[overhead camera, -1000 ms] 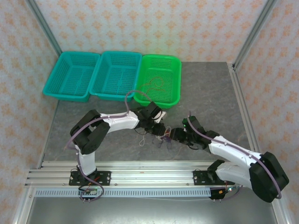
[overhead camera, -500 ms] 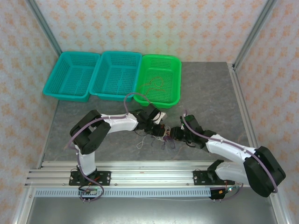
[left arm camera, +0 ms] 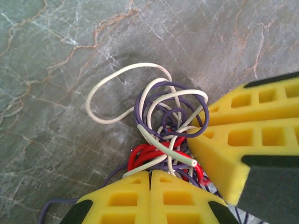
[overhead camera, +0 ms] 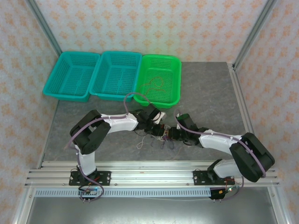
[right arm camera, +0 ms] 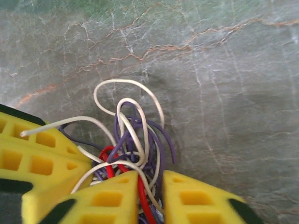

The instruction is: Untangle the cables

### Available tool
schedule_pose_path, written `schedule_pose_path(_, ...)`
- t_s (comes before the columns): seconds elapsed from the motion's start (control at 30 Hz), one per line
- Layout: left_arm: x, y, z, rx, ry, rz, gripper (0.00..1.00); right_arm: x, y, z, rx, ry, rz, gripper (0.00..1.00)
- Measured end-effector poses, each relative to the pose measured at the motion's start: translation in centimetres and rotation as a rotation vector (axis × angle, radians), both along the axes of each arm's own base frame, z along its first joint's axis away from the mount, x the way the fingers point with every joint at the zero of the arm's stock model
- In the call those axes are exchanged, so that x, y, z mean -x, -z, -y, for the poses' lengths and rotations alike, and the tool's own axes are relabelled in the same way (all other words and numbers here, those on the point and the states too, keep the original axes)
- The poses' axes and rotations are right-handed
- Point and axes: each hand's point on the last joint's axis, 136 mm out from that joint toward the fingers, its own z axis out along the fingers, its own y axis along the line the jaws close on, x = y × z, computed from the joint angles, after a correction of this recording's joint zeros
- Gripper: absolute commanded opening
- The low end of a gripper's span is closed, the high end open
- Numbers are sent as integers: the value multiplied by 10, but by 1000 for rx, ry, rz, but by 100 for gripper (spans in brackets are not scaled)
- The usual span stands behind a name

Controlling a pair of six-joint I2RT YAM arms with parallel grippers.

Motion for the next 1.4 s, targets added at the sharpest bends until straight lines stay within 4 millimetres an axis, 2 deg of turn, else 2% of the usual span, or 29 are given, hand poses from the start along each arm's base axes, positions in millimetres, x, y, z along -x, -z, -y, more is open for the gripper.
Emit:
schedule_pose_path(0.07, -2, 1, -2, -9, -15, 6, 0, 1, -2, 1, -8, 11, 0, 0)
schedule_pose_path(0.2, -8, 3, -5, -26, -67, 13, 0, 4, -15, 15, -14, 83, 39, 0)
schedule_pose_path(0.33, -9, 14, -19, -30, -122, -3, 0, 3, -43, 46, -24, 230, 118, 0)
schedule_pose_path(0.5, -20, 13, -39, -39, -184, 7, 0, -7, -80, 89, -72, 435, 222, 0)
schedule_pose_path(0.63, -24, 13, -50, -62, -215, 24, 0, -8, -97, 114, -99, 544, 275, 0)
schedule_pose_path(0.7, -23, 13, -55, -63, -224, 26, 0, -10, -101, 119, -108, 568, 286, 0)
schedule_pose_path(0.73, -22, 12, -58, -69, -229, 33, 5, -11, -101, 119, -113, 566, 280, 0)
schedule_pose_path(0.83, -17, 7, -72, -99, -242, 51, 43, -13, -98, 103, -143, 501, 239, 0)
schedule_pose_path(0.9, -16, -4, -80, -102, -244, 77, 56, -16, -96, 90, -170, 451, 207, 0)
schedule_pose_path(0.97, -18, -26, -84, -81, -244, 127, 61, -17, -92, 77, -191, 395, 168, 0)
schedule_pose_path(1.07, -21, -72, -78, 6, -202, 234, 68, -18, -90, 60, -223, 319, 126, 0)
schedule_pose_path(1.2, -22, -126, -49, 141, -78, 322, 74, -19, -98, 39, -285, 224, 105, 0)
schedule_pose_path(1.3, -23, -136, -24, 195, 11, 320, 76, -18, -106, 30, -323, 176, 108, 0)
schedule_pose_path(1.4, -19, -119, -6, 206, 68, 268, 75, -18, -112, 26, -340, 157, 115, 0)
